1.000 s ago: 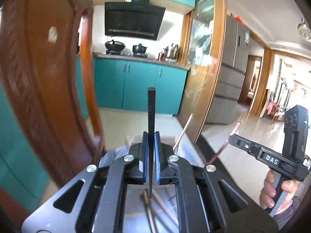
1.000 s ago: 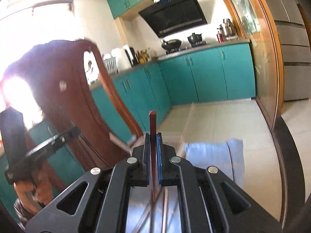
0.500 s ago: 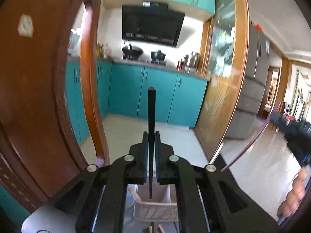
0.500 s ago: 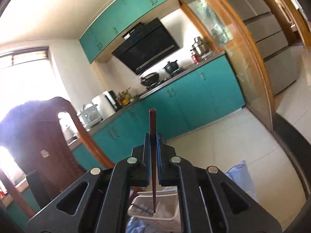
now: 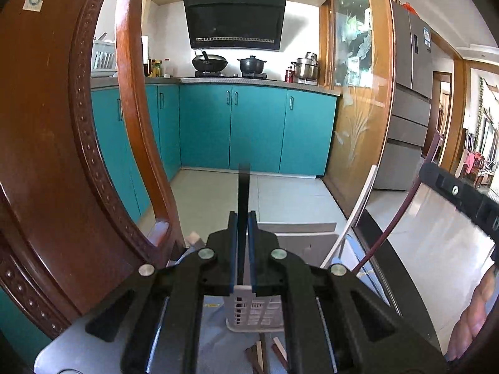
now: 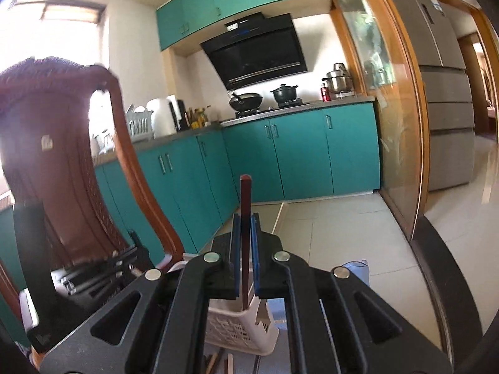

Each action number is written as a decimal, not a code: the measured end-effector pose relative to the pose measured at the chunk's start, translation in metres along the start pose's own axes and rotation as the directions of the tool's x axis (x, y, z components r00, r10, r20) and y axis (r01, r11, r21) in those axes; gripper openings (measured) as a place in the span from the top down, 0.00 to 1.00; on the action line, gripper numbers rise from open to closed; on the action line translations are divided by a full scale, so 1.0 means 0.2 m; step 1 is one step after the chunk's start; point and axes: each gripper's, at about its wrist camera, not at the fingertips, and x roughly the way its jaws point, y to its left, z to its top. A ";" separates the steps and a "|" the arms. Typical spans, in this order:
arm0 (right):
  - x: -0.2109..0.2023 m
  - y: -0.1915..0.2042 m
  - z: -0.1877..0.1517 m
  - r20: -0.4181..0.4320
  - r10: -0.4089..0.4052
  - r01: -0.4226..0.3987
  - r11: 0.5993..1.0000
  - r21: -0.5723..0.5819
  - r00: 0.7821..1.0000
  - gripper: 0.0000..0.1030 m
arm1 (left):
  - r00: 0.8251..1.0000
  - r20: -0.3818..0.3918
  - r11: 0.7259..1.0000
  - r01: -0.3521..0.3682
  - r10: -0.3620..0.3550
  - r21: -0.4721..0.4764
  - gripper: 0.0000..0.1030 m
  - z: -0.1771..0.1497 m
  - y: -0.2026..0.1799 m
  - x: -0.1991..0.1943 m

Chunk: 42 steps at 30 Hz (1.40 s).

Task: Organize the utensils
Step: 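Lift both held chopsticks over the caddy, lower them in, and open both grippers, then move both open grippers back down to the chopsticks on the cloth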

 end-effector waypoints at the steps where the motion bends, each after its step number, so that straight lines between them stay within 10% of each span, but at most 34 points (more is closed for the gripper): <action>1: 0.00 0.00 -0.01 -0.003 0.001 -0.002 1.000 -0.006 1.000 0.94 | 1.000 0.001 1.000 -0.002 0.002 0.000 0.93 0.00 0.00 0.00; 10: -0.12 -0.02 -0.09 0.025 0.009 -0.008 0.999 -0.041 1.000 0.68 | 0.993 0.117 1.000 0.021 -0.022 0.004 0.68 -0.04 0.00 -0.14; 20: -0.25 0.05 -0.36 -0.098 0.073 -0.086 0.986 -0.139 0.993 0.55 | 0.946 0.278 0.981 -0.187 0.167 0.046 0.61 -0.14 -0.03 -0.35; 23: -0.15 0.08 -0.50 -0.279 0.083 -0.129 0.980 -0.151 0.957 0.53 | 0.954 0.233 0.981 -0.196 0.190 0.002 0.60 -0.18 0.04 -0.36; 26: 0.03 0.17 -0.72 -0.504 -0.037 -0.121 0.953 -0.278 0.863 0.52 | 0.957 0.182 0.974 -0.224 0.225 -0.025 0.60 -0.22 0.08 -0.34; 34: 0.23 0.20 -0.95 -0.698 -0.055 -0.143 0.964 -0.222 0.714 0.52 | 0.961 0.071 0.963 -0.262 0.266 -0.063 0.58 -0.32 0.15 -0.30; 40: 0.24 0.26 -1.02 -0.677 -0.089 -0.129 0.956 -0.265 0.730 0.49 | 0.958 0.042 0.958 -0.280 0.283 -0.063 0.55 -0.35 0.17 -0.30; 42: 0.25 0.25 -1.01 -0.673 -0.095 -0.112 0.960 -0.257 0.733 0.64 | 0.956 0.032 0.955 -0.289 0.291 -0.066 0.55 -0.34 0.18 -0.30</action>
